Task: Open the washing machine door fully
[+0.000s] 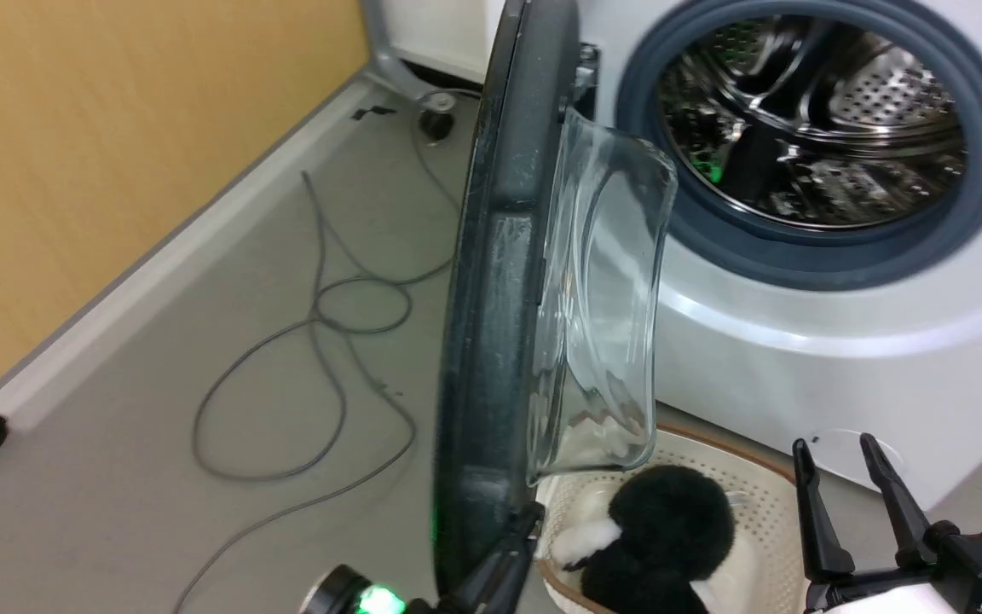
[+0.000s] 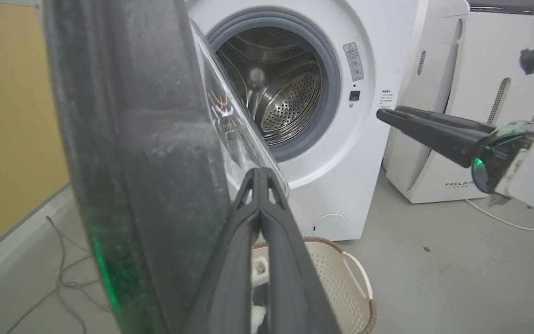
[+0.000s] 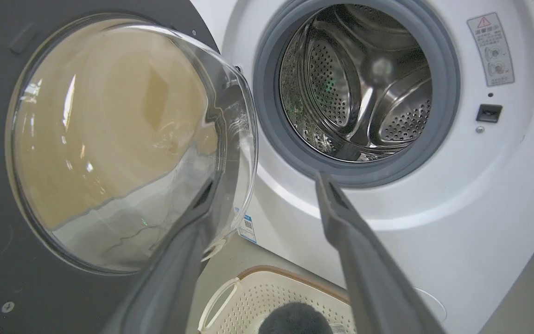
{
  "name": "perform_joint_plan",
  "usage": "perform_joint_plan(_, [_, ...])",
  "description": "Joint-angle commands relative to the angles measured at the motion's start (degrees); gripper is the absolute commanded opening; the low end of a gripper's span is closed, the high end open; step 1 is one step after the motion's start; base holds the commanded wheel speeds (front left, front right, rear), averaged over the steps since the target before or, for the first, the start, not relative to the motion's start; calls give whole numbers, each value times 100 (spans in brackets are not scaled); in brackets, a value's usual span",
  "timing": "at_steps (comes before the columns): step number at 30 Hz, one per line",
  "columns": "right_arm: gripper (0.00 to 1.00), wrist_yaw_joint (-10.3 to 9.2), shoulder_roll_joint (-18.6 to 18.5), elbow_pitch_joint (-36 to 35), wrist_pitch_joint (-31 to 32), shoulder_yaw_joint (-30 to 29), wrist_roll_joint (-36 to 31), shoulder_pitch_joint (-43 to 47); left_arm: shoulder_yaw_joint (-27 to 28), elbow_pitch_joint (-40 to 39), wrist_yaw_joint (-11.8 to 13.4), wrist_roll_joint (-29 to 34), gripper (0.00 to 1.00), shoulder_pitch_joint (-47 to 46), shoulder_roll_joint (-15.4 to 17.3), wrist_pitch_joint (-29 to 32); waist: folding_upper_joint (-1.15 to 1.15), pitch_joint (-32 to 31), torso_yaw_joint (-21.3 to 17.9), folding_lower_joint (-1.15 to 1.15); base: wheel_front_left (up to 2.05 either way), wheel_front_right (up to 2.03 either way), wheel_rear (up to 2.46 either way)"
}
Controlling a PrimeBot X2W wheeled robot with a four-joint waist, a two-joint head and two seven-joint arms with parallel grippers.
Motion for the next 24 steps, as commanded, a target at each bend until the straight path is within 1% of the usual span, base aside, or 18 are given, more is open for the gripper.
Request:
perform_joint_plan(1, [100,5,14,-26,-26,-10,-9,23,113,-50,68,36,0,95,79,-24,0,45,156,0,0,0,0])
perform_joint_plan(6, [100,5,14,-33,-26,-8,-38,20,446,-88,201,-32,0,166,205,-24,0,108,292,0,0,0,0])
perform_joint_plan(11, [100,5,14,-34,-26,42,-106,-53,1003,-37,315,-313,0,110,254,-24,0,234,339,0,0,0,0])
perform_joint_plan(12, [100,5,14,-36,-26,48,-124,-71,1117,3,329,-351,0,63,275,-24,0,263,344,0,0,0,0])
perform_joint_plan(13, [100,5,14,-36,-26,48,-124,-71,1117,3,329,-351,0,63,275,-24,0,263,344,0,0,0,0])
perform_joint_plan(16, [100,5,14,-45,-26,65,-171,-108,1468,78,395,-420,0,-112,319,-24,0,341,354,0,0,0,0])
perform_joint_plan(20, [100,5,14,-50,-26,76,-266,-158,1929,174,475,-527,0,-303,326,-24,0,494,312,0,0,0,0])
perform_joint_plan(24, [100,5,14,-60,-26,56,-390,-251,2397,318,532,-685,0,-514,245,-24,0,702,230,0,0,0,0])
